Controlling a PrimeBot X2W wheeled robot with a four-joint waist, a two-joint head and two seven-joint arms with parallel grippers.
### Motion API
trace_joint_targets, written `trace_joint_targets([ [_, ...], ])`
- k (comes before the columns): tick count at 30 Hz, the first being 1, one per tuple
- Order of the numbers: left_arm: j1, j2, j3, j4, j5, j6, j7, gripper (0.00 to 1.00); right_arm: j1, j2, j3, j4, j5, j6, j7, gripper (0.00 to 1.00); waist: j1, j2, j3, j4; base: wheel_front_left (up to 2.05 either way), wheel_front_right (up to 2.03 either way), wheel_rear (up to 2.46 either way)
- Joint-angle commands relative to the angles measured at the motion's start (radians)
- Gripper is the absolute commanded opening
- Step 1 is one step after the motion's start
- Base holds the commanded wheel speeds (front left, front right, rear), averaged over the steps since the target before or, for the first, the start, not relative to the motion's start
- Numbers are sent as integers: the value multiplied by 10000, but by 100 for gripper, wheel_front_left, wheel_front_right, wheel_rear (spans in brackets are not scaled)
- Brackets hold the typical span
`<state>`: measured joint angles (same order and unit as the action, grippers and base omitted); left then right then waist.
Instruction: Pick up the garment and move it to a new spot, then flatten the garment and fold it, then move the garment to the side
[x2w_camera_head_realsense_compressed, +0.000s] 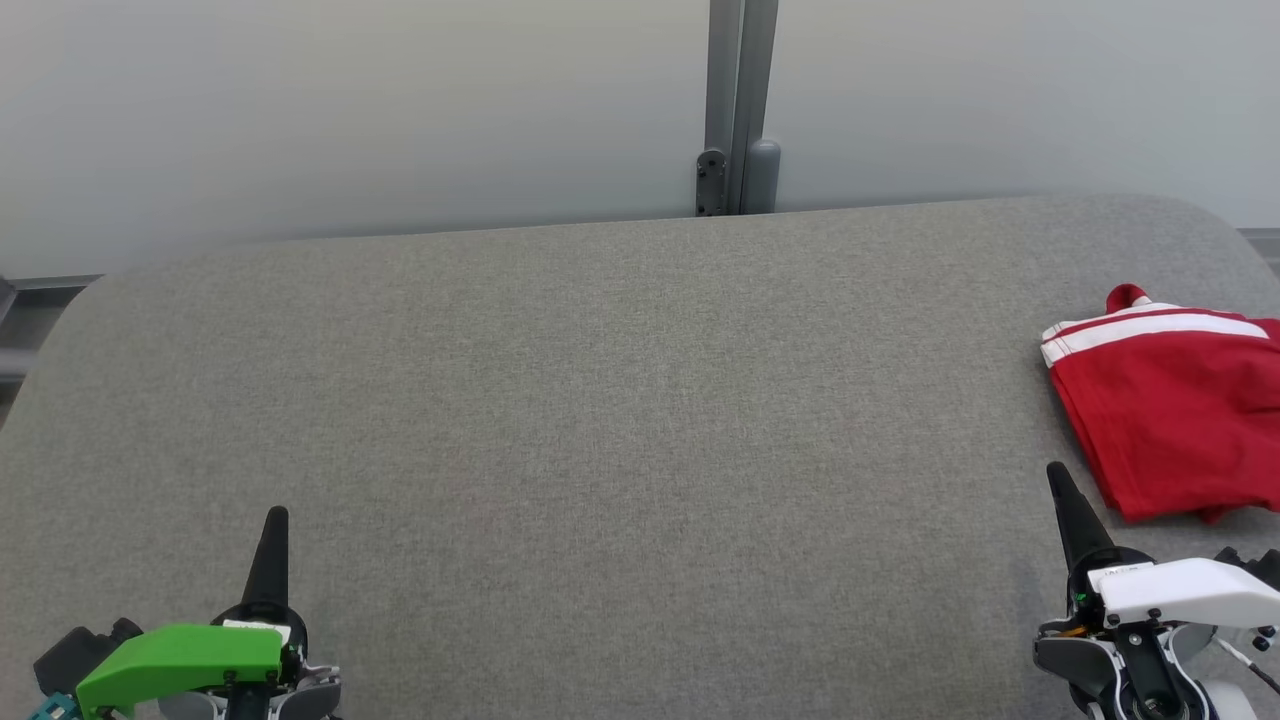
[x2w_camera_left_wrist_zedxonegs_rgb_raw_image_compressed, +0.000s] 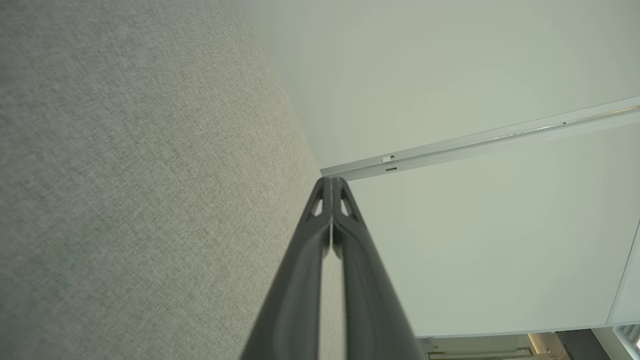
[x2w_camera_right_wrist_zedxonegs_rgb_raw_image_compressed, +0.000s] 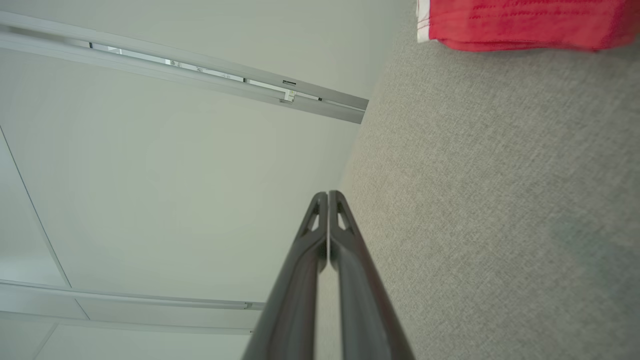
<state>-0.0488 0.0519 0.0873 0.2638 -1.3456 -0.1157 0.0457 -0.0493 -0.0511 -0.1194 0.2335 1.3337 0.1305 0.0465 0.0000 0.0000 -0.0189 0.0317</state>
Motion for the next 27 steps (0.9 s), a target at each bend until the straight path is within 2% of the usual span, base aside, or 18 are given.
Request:
trace_joint_targets([
  [1,-257,12,50,-92,-246,-81,64,0,-227,-23,9,-15,244,6,67,0,0,0,11,-15,0,0,0],
  [27,-607,-11,242,-179,-2147,-165,585,0,-575,0,46,95,2257,4,577,0,0,0,167,-239,0,0,0],
])
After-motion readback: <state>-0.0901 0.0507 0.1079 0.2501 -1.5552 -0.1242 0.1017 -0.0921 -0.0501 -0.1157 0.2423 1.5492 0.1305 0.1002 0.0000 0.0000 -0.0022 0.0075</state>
